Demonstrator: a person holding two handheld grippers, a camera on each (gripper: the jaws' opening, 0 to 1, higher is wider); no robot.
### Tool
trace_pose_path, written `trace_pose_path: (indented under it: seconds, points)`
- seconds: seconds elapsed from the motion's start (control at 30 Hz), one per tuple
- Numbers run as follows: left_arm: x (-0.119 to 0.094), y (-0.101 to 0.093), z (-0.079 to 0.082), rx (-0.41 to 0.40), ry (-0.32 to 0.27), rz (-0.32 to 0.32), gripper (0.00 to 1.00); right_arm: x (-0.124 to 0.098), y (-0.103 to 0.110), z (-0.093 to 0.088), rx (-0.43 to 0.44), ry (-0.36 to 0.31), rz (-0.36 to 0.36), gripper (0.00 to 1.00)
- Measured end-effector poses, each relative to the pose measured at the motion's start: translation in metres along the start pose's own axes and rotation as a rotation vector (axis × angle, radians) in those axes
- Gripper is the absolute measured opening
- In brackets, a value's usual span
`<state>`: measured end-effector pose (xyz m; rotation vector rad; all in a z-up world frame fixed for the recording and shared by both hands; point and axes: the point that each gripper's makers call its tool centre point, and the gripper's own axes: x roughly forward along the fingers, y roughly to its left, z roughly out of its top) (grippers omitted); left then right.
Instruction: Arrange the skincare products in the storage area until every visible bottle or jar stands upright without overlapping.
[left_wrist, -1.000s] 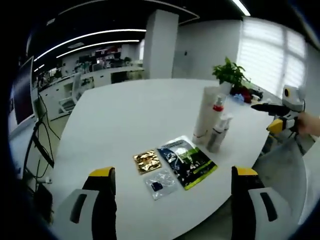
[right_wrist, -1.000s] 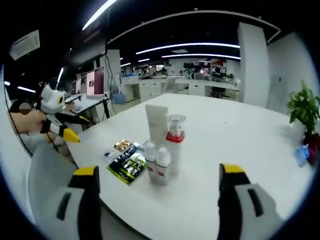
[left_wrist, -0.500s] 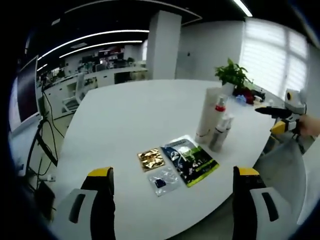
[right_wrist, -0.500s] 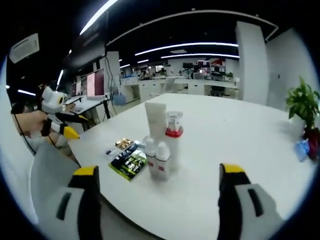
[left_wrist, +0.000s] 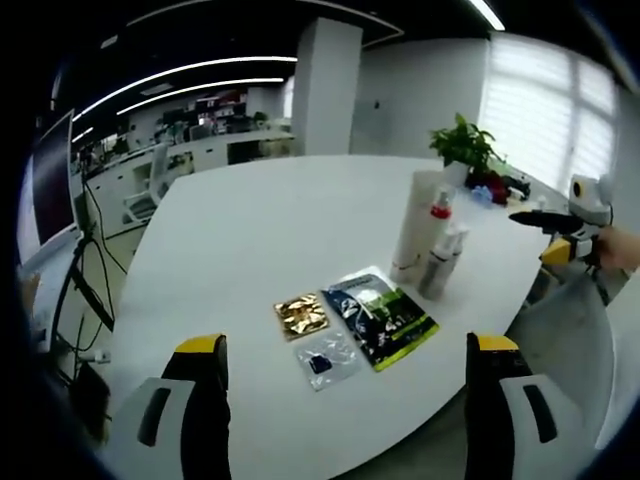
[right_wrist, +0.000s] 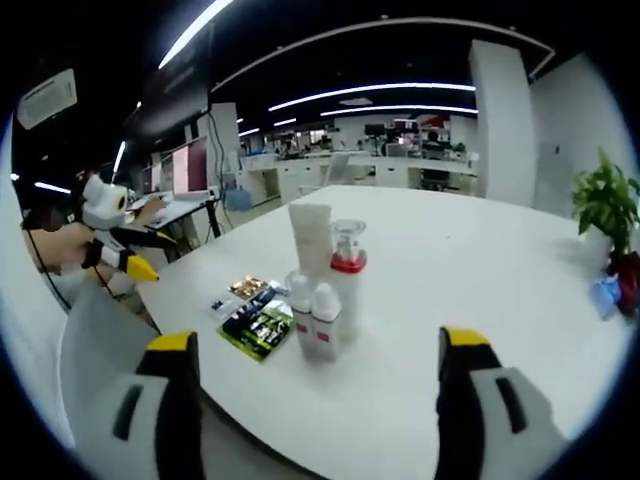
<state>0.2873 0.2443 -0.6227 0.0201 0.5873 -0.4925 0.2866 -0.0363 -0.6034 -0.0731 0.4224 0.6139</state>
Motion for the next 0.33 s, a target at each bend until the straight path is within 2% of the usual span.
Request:
trace_pose_path:
  seconds: [0.33]
  points:
    - [0.0020, -0.0004, -0.0011, 0.003, 0.007, -0.005, 0.97, 0.0008, -0.0020, -0.0013, 0.009, 0.003, -0.003, 0.99]
